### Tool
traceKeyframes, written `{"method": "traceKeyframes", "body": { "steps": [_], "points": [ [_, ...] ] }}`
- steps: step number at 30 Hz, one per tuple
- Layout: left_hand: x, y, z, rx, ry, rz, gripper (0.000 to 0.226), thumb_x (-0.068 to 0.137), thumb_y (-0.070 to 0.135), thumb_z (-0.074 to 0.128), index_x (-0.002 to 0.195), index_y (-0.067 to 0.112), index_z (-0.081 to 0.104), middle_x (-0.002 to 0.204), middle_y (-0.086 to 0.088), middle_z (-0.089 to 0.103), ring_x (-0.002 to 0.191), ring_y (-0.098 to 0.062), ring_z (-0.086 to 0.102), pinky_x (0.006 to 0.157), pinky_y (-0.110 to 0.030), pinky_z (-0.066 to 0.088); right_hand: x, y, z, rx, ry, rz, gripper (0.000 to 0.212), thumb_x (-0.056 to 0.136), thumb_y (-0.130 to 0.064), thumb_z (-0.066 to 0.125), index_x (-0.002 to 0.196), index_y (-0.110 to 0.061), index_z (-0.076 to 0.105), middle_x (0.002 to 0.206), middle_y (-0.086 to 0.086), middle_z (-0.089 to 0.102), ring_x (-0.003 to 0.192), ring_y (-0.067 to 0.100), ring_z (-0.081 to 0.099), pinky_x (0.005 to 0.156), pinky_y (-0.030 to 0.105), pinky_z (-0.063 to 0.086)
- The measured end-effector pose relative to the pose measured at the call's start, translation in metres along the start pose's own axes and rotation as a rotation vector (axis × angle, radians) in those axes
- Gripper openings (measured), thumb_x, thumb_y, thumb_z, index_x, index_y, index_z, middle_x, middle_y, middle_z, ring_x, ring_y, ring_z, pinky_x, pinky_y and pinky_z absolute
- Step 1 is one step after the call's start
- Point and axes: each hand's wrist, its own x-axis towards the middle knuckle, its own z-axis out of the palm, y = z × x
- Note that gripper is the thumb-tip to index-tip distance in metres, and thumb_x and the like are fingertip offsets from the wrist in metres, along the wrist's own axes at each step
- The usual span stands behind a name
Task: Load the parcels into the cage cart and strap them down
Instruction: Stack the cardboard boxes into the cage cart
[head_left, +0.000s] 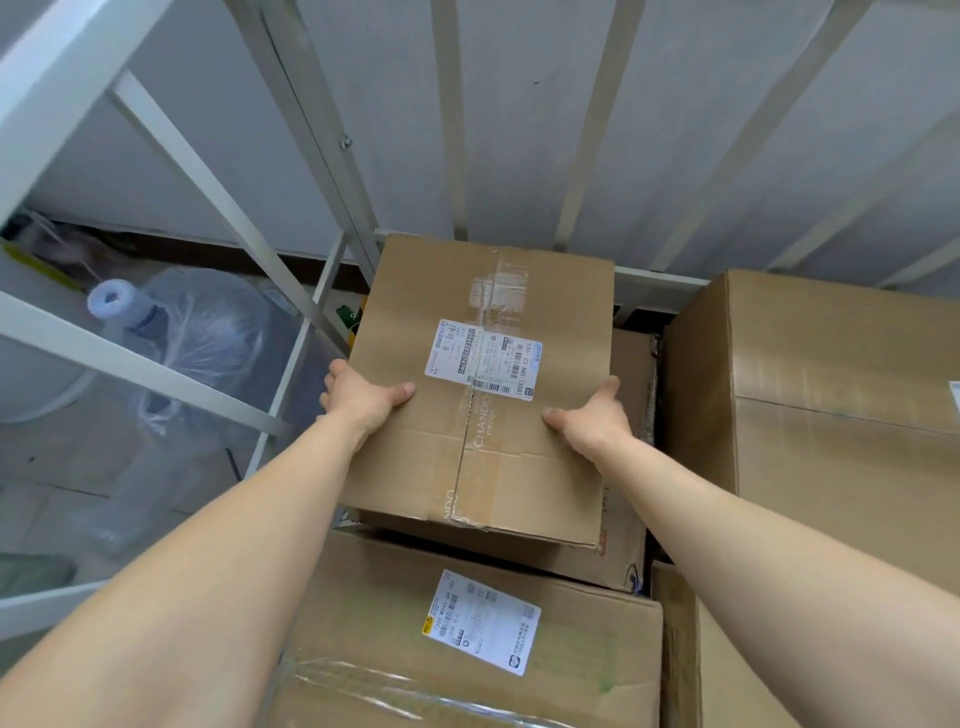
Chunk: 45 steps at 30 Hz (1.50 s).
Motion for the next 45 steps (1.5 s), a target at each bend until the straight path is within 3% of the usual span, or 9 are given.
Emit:
{"method": "traceKeyframes", "body": {
  "steps": [3, 6, 8, 18, 23, 27, 34, 39, 45],
  "points": [
    [-0.016, 0.011, -0.004, 0.14, 0.062, 0.014, 0.085, 0.078, 0.037, 0.074, 0.142, 0.007, 0.027, 0.147, -0.014, 0.032, 0.134, -0.034, 0.033, 0.109, -0.049, 0.029, -0.012, -0.004, -0.008, -0.123, -0.01, -0.006, 0.099, 0.086, -0.034, 0.067, 0.152, -0.01, -0.001, 0.149, 0.016, 0.034, 0.132, 0.034, 0.042, 0.108, 0.043, 0.037],
    [-0.039, 0.023, -0.011, 0.267, 0.105, 0.101, 0.076, 0.083, 0.036, 0.07, 0.141, 0.007, 0.029, 0.146, -0.015, 0.031, 0.134, -0.034, 0.031, 0.107, -0.047, 0.028, -0.033, -0.013, -0.019, -0.216, 0.073, -0.08, 0.075, 0.085, -0.03, 0.067, 0.143, -0.007, 0.026, 0.14, 0.016, 0.042, 0.125, 0.036, 0.046, 0.102, 0.049, 0.04],
    [-0.058, 0.032, -0.018, 0.31, 0.085, 0.173, 0.072, 0.085, 0.037, 0.067, 0.141, 0.008, 0.031, 0.145, -0.015, 0.032, 0.133, -0.034, 0.032, 0.105, -0.046, 0.029, -0.051, -0.023, -0.032, -0.25, 0.076, -0.143, 0.064, 0.086, -0.03, 0.065, 0.137, -0.008, 0.034, 0.134, 0.015, 0.047, 0.122, 0.035, 0.048, 0.101, 0.049, 0.041],
    [-0.201, 0.11, -0.083, 0.368, 0.065, 0.606, 0.06, 0.09, 0.034, 0.057, 0.142, 0.015, 0.034, 0.144, -0.008, 0.034, 0.132, -0.027, 0.031, 0.107, -0.042, 0.026, -0.185, -0.075, -0.15, -0.515, 0.131, -0.475, 0.047, 0.093, -0.035, 0.055, 0.13, -0.009, 0.042, 0.13, 0.009, 0.053, 0.123, 0.031, 0.046, 0.098, 0.041, 0.037],
    [-0.308, 0.156, -0.129, 0.394, 0.141, 0.832, 0.053, 0.092, 0.031, 0.056, 0.139, 0.015, 0.038, 0.141, -0.005, 0.037, 0.13, -0.026, 0.031, 0.107, -0.04, 0.022, -0.274, -0.083, -0.227, -0.671, 0.229, -0.638, 0.036, 0.093, -0.036, 0.054, 0.118, -0.01, 0.048, 0.123, 0.01, 0.056, 0.117, 0.03, 0.048, 0.094, 0.04, 0.037],
    [-0.406, 0.18, -0.152, 0.469, 0.259, 0.994, 0.055, 0.09, 0.032, 0.057, 0.139, 0.015, 0.038, 0.139, -0.004, 0.038, 0.13, -0.025, 0.031, 0.109, -0.04, 0.019, -0.351, -0.068, -0.292, -0.784, 0.408, -0.784, 0.039, 0.091, -0.04, 0.056, 0.117, -0.011, 0.049, 0.122, 0.009, 0.055, 0.118, 0.028, 0.047, 0.095, 0.038, 0.035],
    [-0.589, 0.189, -0.169, 0.614, 0.592, 1.275, 0.062, 0.087, 0.037, 0.061, 0.141, 0.018, 0.038, 0.147, -0.007, 0.031, 0.136, -0.026, 0.025, 0.107, -0.039, 0.016, -0.477, -0.002, -0.396, -0.914, 0.724, -0.945, 0.061, 0.089, -0.046, 0.056, 0.136, -0.012, 0.037, 0.139, 0.009, 0.042, 0.136, 0.029, 0.027, 0.11, 0.044, 0.022],
    [-0.682, 0.193, -0.158, 0.684, 0.816, 1.483, 0.065, 0.07, 0.028, 0.078, 0.127, 0.007, 0.053, 0.131, -0.018, 0.048, 0.121, -0.037, 0.042, 0.096, -0.044, 0.025, -0.547, 0.057, -0.457, -0.914, 0.855, -0.956, 0.075, 0.09, -0.046, 0.056, 0.147, -0.01, 0.024, 0.15, 0.012, 0.028, 0.145, 0.031, 0.013, 0.115, 0.048, 0.014],
    [-0.754, 0.211, -0.138, 0.587, 0.921, 1.7, 0.069, 0.066, 0.029, 0.08, 0.126, 0.006, 0.053, 0.129, -0.018, 0.051, 0.12, -0.034, 0.041, 0.097, -0.044, 0.024, -0.596, 0.125, -0.511, -0.836, 1.01, -0.809, 0.079, 0.089, -0.048, 0.056, 0.15, -0.01, 0.022, 0.155, 0.014, 0.026, 0.146, 0.033, 0.014, 0.115, 0.049, 0.014]
  ]
}}
